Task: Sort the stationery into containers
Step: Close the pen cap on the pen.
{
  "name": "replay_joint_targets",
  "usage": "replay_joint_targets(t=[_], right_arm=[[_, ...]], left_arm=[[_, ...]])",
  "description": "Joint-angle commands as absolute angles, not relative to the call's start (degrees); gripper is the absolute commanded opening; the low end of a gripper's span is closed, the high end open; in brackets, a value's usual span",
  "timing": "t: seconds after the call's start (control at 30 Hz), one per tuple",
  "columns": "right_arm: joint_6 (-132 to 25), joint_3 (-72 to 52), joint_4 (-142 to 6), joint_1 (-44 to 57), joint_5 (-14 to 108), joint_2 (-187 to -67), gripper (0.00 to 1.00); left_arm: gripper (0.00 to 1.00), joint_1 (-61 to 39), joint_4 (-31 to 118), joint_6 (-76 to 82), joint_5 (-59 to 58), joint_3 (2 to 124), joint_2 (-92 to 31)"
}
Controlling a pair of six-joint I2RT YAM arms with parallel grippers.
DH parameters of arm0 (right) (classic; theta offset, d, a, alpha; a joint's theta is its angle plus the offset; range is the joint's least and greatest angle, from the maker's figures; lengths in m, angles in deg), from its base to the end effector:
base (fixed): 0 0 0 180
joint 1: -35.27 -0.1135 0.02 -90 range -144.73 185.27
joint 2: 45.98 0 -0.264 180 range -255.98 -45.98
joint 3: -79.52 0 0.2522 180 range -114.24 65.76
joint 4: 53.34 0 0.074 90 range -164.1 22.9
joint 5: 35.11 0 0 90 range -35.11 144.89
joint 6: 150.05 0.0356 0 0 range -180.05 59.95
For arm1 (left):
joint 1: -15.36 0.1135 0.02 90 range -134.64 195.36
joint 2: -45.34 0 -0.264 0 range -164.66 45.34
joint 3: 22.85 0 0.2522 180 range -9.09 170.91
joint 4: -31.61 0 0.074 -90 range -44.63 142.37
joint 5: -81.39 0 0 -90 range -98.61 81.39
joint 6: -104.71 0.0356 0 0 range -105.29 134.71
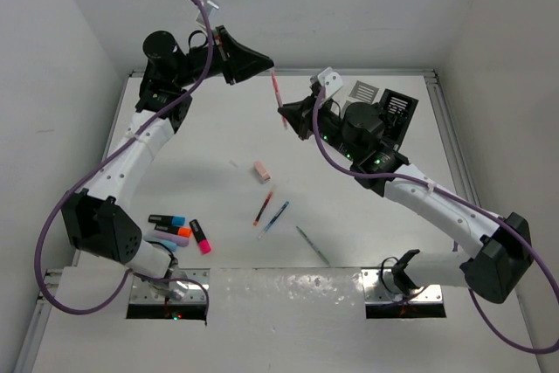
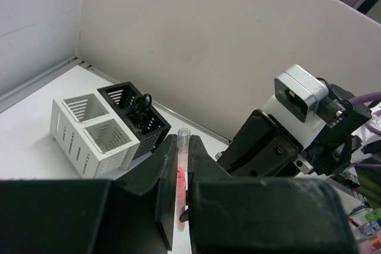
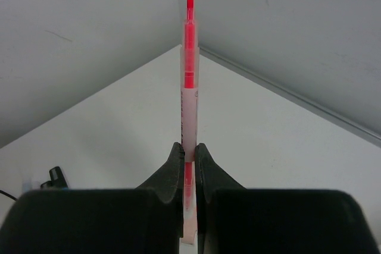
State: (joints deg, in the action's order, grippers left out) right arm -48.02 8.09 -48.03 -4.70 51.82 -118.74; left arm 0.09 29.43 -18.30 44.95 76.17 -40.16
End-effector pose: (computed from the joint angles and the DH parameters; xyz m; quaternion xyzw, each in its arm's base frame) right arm 0.2311 0.1962 0.3674 -0.1836 0.6570 0.3369 0.6490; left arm 0.3167 -0.1161 0.4614 0.2717 0.5881 -0.5393 0.5381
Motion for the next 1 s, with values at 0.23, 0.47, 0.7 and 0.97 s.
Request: replay_joint_targets(t=[0.23, 0.47, 0.7, 0.97], right_arm=[[-47.7, 6.5, -44.8, -5.3, 52.9, -117.6, 0.0], [-47.7, 6.6, -44.7, -5.7, 53.0, -118.0, 0.0], [-47.4, 6.3, -44.5, -6.2, 52.7, -118.5, 0.0], [-47.5, 5.6, -45.3, -6.2, 52.8, -118.8, 0.0]], left_arm=[[0.0, 1.5, 27.4, -19.6, 44.1, 75.2, -37.7], [0.0, 1.8, 24.1, -21.5, 43.9, 75.9, -38.1], [0.0, 1.6, 22.6, -22.0, 43.3, 75.3, -38.2], [0.0, 1.5, 26.6, -19.6, 43.7, 74.3, -37.8]])
